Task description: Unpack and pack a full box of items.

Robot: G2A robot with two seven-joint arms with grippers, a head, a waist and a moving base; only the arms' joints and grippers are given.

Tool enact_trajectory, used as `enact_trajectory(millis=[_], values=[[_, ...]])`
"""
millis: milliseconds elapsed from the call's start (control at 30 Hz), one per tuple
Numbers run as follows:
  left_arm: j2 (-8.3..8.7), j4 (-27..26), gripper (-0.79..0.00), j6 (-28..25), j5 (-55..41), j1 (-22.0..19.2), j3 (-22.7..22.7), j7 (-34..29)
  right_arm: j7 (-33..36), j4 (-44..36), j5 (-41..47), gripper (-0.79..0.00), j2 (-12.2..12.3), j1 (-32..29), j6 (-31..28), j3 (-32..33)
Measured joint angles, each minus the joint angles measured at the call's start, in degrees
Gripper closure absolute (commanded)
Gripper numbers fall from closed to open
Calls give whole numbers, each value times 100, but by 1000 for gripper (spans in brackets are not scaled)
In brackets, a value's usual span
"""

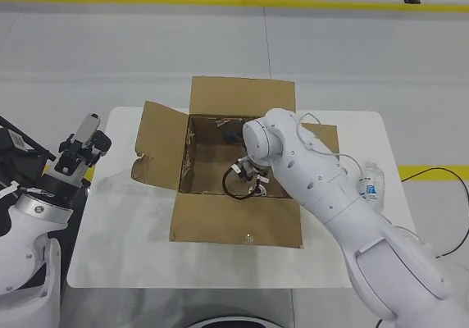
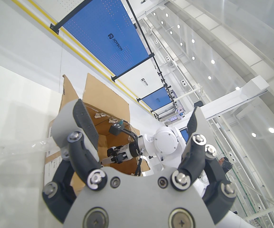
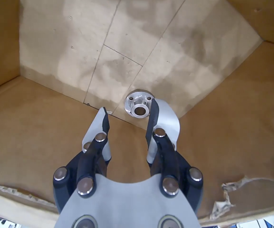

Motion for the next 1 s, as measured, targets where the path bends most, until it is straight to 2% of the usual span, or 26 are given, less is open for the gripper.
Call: enact_trajectory(millis=[667, 1000], values=[[0, 0, -785, 0, 0, 0, 0, 0, -63, 417, -68, -366, -67, -259, 232, 43], [0, 0, -785, 0, 0, 0, 0, 0, -91, 633, -66, -280, -161, -258, 236, 8]])
